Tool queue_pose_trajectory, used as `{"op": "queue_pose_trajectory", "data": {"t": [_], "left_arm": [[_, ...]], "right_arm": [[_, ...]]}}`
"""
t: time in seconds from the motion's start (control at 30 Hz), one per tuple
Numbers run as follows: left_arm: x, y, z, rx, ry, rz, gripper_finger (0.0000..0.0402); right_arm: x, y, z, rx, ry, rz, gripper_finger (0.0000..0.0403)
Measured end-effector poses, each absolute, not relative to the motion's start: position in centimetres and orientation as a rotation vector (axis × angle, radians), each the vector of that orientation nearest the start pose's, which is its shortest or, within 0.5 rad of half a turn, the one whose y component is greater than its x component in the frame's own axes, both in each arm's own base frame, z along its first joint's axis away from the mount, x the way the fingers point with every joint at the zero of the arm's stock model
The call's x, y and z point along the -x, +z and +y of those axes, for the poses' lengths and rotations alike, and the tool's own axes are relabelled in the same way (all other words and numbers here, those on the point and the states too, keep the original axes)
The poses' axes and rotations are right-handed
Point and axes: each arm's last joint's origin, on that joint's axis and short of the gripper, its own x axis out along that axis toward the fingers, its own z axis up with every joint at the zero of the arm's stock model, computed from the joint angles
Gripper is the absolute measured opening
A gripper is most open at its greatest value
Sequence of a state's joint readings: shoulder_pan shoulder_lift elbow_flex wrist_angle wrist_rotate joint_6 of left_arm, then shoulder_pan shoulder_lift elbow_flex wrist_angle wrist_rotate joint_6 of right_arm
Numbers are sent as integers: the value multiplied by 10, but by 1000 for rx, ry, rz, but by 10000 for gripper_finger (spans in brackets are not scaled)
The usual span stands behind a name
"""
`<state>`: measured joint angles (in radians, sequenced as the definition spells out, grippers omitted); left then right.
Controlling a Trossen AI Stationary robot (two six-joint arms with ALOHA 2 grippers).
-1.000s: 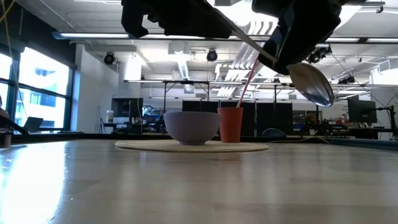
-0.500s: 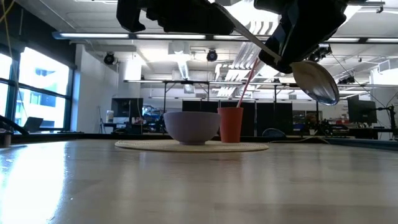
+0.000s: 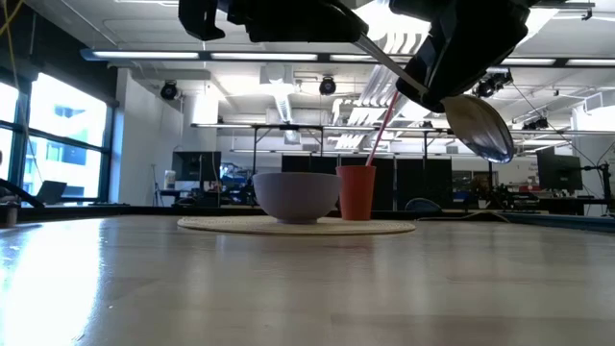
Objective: Pick & Place Utensil
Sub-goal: Put the silver spoon into the violet bowl
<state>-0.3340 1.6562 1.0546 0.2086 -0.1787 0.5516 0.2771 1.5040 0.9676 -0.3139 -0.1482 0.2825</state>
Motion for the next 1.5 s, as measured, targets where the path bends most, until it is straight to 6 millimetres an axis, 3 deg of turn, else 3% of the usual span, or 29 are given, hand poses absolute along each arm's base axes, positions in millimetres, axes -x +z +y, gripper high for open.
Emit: {"op": "queue_pose_trajectory", "data": {"t": [0.2, 0.47, 0.67, 0.87, 1.1, 1.27, 1.37, 1.5], "left_arm": [[-349, 242, -116, -640, -252, 313, 88], [-349, 241, -116, -616, -277, 324, 9], [-349, 243, -117, -542, -279, 309, 7], [-339, 253, -113, -504, -271, 347, 5], [-320, 267, -100, -388, -248, 463, 4], [-305, 283, -51, -132, -60, 565, 4], [-299, 290, -3, 120, 81, 581, 4], [-290, 293, 67, 425, 144, 545, 4]], "right_arm": [[-295, 221, 88, -204, 279, 900, 15], [-295, 222, 90, -175, 318, 879, 15], [-296, 223, 90, -165, 331, 864, 17], [-302, 229, 89, -165, 262, 780, 50], [-299, 257, 85, -46, 162, 574, 97], [-288, 278, 85, -2, 59, 473, 113], [-285, 281, 89, 12, 32, 458, 114], [-286, 275, 97, 29, 35, 475, 114]]}}
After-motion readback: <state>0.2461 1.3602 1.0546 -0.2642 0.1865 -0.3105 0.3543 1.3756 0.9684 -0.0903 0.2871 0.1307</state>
